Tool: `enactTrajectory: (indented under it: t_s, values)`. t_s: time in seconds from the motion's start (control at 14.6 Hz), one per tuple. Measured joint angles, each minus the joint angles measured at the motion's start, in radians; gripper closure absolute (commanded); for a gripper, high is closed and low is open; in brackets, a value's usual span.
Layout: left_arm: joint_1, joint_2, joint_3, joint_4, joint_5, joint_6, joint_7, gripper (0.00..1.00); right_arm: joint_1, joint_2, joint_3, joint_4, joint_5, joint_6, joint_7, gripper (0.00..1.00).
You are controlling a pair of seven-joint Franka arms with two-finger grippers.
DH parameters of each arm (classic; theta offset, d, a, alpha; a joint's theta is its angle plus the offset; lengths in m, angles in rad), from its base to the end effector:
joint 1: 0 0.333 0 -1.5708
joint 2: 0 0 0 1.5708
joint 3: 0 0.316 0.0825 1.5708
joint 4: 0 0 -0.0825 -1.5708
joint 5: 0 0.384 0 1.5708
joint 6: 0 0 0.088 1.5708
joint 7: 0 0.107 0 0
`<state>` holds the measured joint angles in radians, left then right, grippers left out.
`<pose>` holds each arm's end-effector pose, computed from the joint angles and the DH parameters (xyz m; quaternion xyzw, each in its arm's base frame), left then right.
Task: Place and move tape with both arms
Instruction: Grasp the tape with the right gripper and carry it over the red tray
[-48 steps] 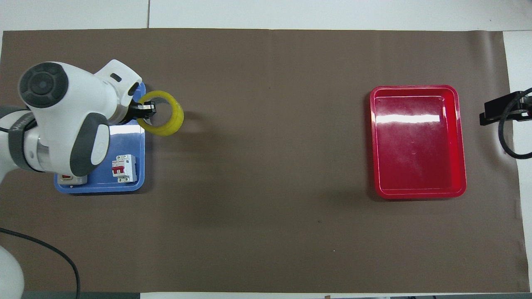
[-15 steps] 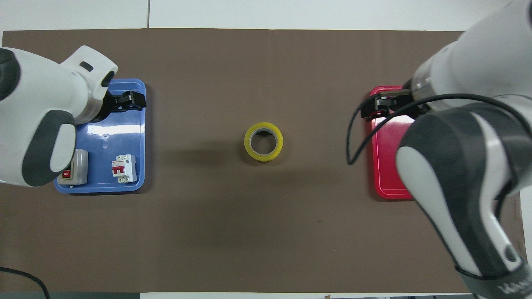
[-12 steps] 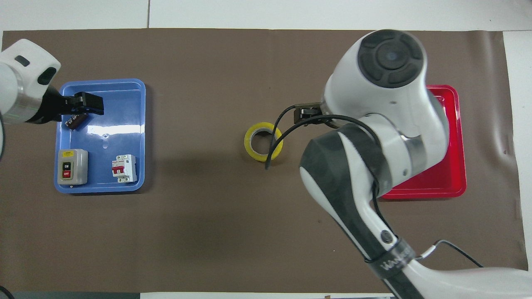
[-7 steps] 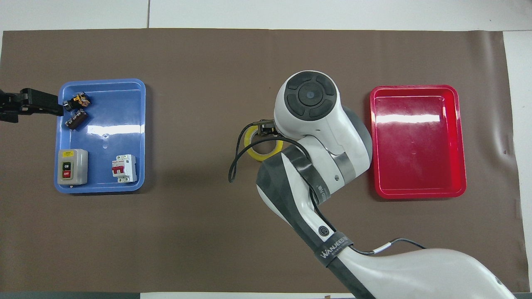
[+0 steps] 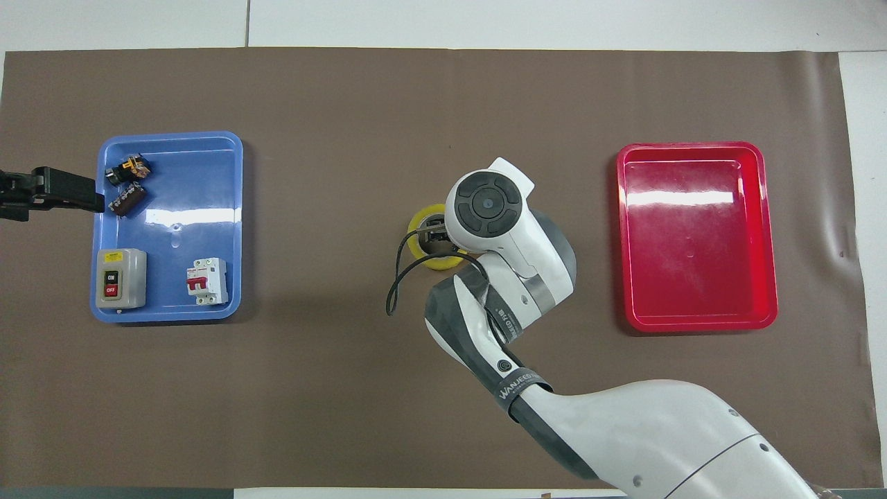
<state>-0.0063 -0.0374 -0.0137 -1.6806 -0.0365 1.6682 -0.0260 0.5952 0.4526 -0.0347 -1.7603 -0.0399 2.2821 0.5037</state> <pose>0.5501 -0.0147 0.6017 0.9998 0.0045 0.0121 0.0182 0.5622 0.3542 0.3167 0.9982 0.0429 0.0416 0.0023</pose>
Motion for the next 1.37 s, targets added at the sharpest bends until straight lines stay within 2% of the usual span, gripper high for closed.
enactTrajectory:
  t_s: [0.34,0.62,0.76,0.89,0.96,1.03,1.1,1.17,1.37]
  values:
    - [0.000,-0.002,-0.003,-0.003,0.000,-0.015,0.014,0.00,0.001,-0.003,0.000,-0.049,0.000,0.067,-0.055,0.00]
    - [-0.001,-0.003,-0.007,-0.003,0.009,-0.033,0.037,0.00,0.001,-0.002,-0.001,-0.068,0.000,0.096,-0.060,0.34]
    - [-0.001,-0.004,-0.008,-0.003,0.017,-0.036,0.044,0.00,0.001,-0.003,-0.001,-0.072,0.000,0.106,-0.060,0.39]
    - [-0.001,-0.006,-0.008,-0.003,0.019,-0.036,0.046,0.00,0.001,-0.002,0.000,-0.082,0.000,0.120,-0.060,0.40]
    - [-0.001,-0.006,-0.008,-0.003,0.019,-0.036,0.047,0.00,0.001,-0.002,0.000,-0.088,0.000,0.128,-0.060,0.46]
    - [-0.001,-0.007,-0.008,-0.003,0.019,-0.036,0.047,0.00,0.001,-0.002,0.000,-0.093,0.000,0.138,-0.060,0.65]
    - [-0.001,-0.007,-0.008,-0.003,0.019,-0.036,0.047,0.00,0.001,-0.002,0.000,-0.097,0.000,0.148,-0.060,0.90]
    - [-0.001,-0.008,-0.008,-0.003,0.020,-0.036,0.047,0.00,0.001,-0.002,0.000,-0.101,0.000,0.155,-0.060,1.00]
    - [0.000,-0.010,-0.007,-0.003,0.020,-0.036,0.047,0.00,0.000,-0.005,-0.001,-0.096,0.000,0.131,-0.060,1.00]
